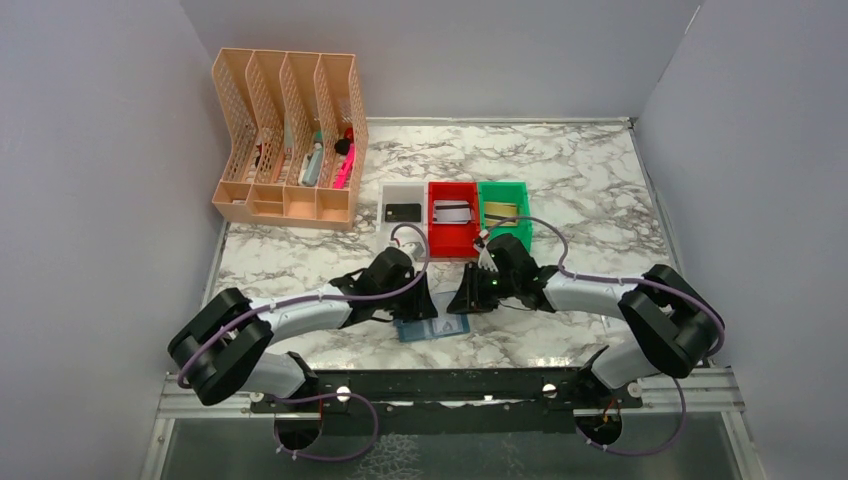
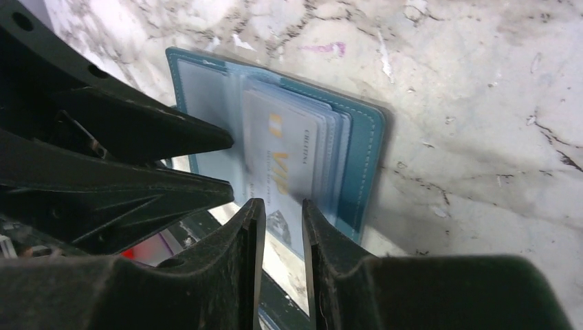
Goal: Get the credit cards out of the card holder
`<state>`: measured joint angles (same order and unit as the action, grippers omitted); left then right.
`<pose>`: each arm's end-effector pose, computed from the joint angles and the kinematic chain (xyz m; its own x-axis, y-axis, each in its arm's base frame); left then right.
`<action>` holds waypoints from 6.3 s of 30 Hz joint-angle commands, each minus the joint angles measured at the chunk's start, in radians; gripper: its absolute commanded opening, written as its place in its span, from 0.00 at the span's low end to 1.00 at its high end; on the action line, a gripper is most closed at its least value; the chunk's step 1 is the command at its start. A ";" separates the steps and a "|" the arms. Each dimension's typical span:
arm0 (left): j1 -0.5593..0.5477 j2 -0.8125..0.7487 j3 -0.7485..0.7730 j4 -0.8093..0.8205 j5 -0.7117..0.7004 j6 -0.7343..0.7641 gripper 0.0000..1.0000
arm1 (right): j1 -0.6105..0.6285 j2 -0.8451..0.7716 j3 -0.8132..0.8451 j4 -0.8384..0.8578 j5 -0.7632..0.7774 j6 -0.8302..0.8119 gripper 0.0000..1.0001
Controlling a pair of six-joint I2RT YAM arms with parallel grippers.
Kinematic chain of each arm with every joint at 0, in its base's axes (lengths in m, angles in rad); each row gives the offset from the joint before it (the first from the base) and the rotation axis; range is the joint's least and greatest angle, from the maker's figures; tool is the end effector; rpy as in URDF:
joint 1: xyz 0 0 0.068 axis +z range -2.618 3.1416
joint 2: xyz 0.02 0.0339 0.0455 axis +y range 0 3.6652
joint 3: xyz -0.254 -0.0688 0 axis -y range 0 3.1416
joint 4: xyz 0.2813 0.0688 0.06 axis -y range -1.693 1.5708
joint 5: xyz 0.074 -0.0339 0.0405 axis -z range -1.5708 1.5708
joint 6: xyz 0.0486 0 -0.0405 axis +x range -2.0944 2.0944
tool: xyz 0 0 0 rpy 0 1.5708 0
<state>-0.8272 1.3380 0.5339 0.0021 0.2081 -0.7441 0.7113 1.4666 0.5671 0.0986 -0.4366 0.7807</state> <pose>0.1851 -0.2160 0.1123 -0.9116 0.0122 -0.4109 0.2718 0.7678 -0.5802 0.2121 0.2099 0.0984 -0.9596 0.0149 -0.2808 -0.1959 0.6810 0.7056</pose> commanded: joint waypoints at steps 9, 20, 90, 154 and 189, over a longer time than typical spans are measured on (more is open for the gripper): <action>-0.007 0.078 -0.073 0.149 0.001 -0.031 0.31 | 0.001 0.074 0.000 -0.004 -0.003 -0.005 0.25; -0.006 0.035 -0.125 0.183 -0.047 -0.069 0.17 | 0.001 0.078 -0.003 -0.038 0.036 -0.005 0.19; -0.004 -0.093 -0.087 -0.057 -0.126 -0.003 0.16 | 0.047 0.123 0.065 0.038 -0.020 -0.040 0.33; 0.014 -0.354 -0.337 0.090 -0.166 -0.224 0.13 | 0.049 0.022 0.046 0.068 -0.045 -0.011 0.28; 0.020 -0.260 -0.337 0.329 -0.022 -0.224 0.34 | 0.091 0.282 -0.001 0.162 -0.063 0.103 0.24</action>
<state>-0.8059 1.0588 0.1692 0.2779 0.1432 -0.9848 0.7910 1.6863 0.5934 0.3412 -0.5533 0.9009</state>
